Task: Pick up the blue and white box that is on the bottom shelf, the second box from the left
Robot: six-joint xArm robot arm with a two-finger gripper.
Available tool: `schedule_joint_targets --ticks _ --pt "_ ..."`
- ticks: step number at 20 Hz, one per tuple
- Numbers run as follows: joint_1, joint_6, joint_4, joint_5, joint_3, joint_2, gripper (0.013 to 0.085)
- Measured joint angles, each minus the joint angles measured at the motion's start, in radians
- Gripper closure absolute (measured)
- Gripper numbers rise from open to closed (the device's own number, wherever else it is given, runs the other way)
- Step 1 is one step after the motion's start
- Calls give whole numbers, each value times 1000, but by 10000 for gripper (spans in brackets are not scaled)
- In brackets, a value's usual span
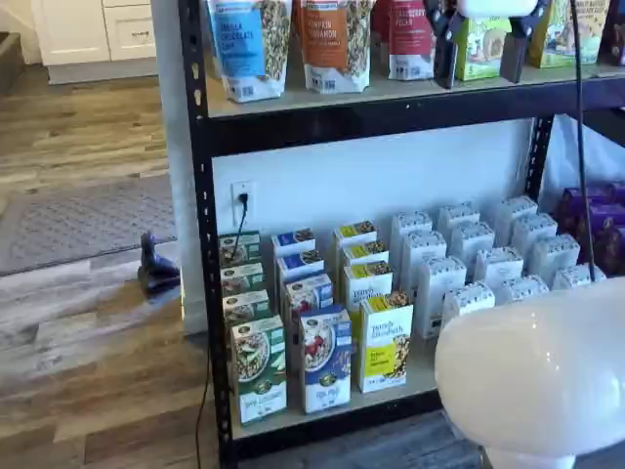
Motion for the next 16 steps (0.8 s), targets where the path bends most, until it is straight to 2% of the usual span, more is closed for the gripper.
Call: schedule_joint_targets --ticks 5,16 --pt "-20 -11 24 -36 18 -17 130" --pt "-12 -9 20 -138 99 -14 130"
